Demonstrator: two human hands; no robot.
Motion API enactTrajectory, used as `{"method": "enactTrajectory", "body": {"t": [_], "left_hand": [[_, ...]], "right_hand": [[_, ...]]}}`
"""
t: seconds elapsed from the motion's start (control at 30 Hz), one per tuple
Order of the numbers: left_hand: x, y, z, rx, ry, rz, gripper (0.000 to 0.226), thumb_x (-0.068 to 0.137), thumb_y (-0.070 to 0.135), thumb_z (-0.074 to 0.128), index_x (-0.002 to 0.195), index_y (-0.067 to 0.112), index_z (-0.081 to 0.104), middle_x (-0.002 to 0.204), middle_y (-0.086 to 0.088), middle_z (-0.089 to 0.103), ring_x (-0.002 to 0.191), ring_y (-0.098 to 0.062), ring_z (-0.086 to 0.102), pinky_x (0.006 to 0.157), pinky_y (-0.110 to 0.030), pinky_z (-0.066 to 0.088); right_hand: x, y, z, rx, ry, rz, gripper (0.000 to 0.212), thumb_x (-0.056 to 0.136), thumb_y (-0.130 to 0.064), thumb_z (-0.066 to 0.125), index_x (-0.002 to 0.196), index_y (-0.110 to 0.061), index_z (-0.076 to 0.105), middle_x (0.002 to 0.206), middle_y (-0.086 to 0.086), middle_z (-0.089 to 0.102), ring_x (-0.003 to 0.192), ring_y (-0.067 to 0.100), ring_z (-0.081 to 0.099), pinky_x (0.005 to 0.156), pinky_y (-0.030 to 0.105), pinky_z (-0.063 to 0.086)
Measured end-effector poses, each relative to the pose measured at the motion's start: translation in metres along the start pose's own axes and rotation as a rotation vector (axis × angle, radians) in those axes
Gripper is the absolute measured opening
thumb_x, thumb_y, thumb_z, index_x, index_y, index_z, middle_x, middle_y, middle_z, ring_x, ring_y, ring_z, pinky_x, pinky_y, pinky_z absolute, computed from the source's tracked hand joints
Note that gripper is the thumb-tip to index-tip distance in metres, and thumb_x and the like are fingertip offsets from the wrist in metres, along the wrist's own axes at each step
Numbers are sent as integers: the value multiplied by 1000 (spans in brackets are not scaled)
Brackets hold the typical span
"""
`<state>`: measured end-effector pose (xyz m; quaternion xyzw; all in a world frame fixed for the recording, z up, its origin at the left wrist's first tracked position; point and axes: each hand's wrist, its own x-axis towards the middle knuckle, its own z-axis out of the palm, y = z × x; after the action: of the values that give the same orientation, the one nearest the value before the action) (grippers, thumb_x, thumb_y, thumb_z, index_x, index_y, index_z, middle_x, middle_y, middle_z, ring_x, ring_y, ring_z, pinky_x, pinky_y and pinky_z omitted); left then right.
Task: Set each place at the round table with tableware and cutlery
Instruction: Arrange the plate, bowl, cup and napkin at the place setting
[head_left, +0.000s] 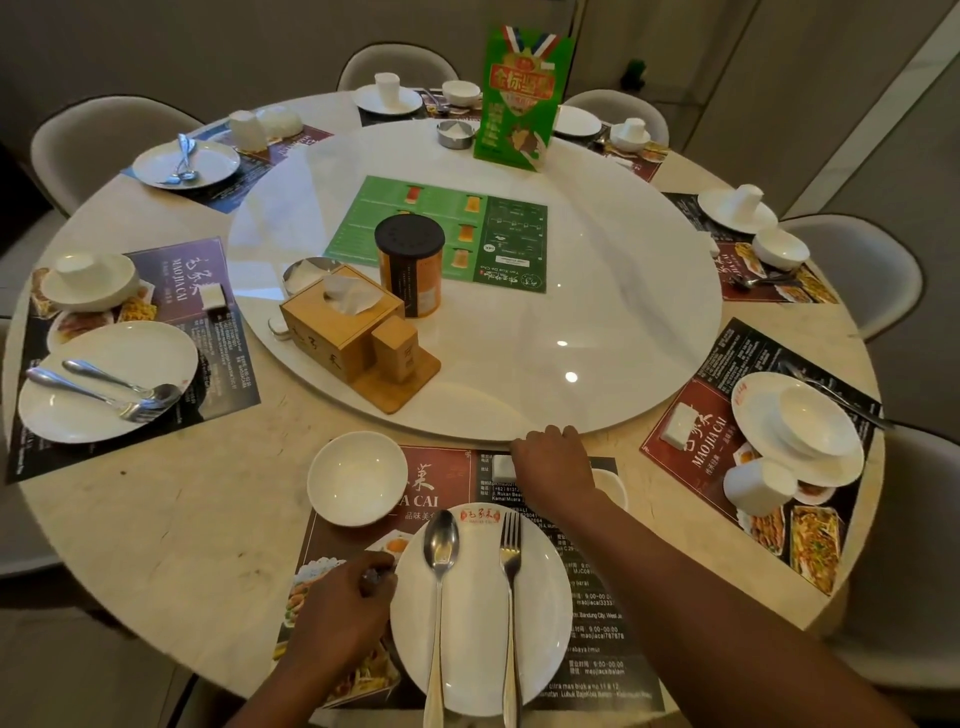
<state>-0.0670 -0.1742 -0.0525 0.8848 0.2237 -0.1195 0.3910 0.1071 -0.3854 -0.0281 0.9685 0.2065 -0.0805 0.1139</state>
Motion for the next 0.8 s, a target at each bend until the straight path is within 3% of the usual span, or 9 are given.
{"method": "enactTrajectory", "body": {"t": [0.13, 0.33, 0.47, 0.63, 0.8], "left_hand": [[-1, -1, 0, -8, -2, -23, 22, 95, 35, 55, 113, 35, 67, 104, 10, 71, 90, -6, 62, 79, -25, 48], [-6, 3, 2, 0, -5, -24, 20, 95, 35, 55, 112, 35, 65, 93, 13, 65, 83, -3, 60, 71, -20, 47], [-13, 5, 8, -1, -28, -21, 23, 93, 26, 60, 116, 30, 64, 111, 7, 68, 84, -4, 61, 67, -16, 44], [-19, 7, 10, -14, -5, -42, 27, 90, 17, 63, 114, 30, 65, 108, 6, 70, 92, -10, 65, 81, -32, 55], [-19, 9, 14, -26, 41, -52, 28, 89, 16, 63, 113, 31, 66, 111, 4, 70, 89, -11, 66, 78, -33, 57]], "right_hand": [[-8, 27, -12, 133, 57, 52, 36, 88, -25, 66, 123, -21, 60, 115, 3, 64, 108, 26, 57, 93, 40, 41], [-64, 89, -15, 763, -30, 245, 68, 80, -38, 79, 141, -28, 49, 141, -2, 51, 122, 20, 54, 100, 38, 48], [-91, 97, 12, 800, -172, 145, 95, 66, -37, 88, 145, -34, 37, 143, -8, 45, 126, 16, 47, 103, 38, 44], [-91, 99, 24, 824, -51, 102, 81, 76, -25, 83, 143, -33, 40, 140, -7, 49, 126, 18, 49, 103, 37, 44], [-87, 103, 27, 806, -68, 105, 83, 76, -24, 84, 146, -31, 40, 144, -6, 47, 128, 17, 47, 105, 39, 44]]}}
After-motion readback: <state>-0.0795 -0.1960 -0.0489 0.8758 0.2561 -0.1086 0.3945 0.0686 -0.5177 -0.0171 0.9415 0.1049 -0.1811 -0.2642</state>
